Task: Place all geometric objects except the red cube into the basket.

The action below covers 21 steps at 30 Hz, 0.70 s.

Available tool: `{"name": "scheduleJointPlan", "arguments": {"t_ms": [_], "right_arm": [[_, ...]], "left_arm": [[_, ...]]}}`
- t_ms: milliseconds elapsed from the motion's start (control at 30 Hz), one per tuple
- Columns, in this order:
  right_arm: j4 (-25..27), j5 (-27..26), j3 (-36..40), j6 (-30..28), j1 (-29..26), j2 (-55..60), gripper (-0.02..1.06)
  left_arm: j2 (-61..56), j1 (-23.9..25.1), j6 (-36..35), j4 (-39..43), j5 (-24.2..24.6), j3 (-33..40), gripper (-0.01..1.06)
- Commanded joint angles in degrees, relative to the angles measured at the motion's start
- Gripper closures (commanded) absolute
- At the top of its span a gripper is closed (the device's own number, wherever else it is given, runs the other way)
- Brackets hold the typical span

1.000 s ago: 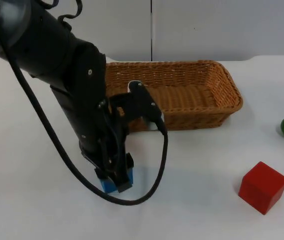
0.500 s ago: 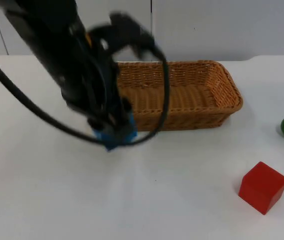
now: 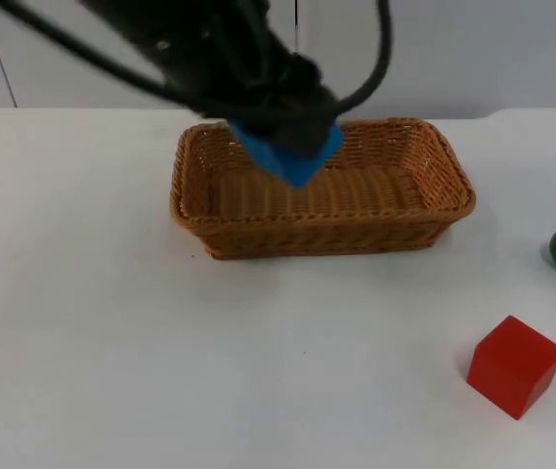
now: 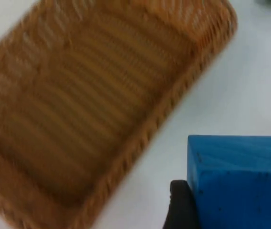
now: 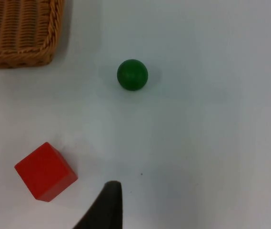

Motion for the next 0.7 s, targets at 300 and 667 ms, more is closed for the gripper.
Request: {"name": "scheduleJointPlan", "arguments": {"t_ms": [300,667], "right_arm": [[-0.1,-0.9,0.0,-0.9,-0.2,0.0,-0.01],[-0.1,-0.8,0.0,-0.9,-0.2,0.0,-0.01]], "left_arm": [[24.9,7.3,-3.9,1.5,6.2,-28.9,1.05],[39.6,8.0,-15.5,23.2,8.7,-42.9,1.05]]}}
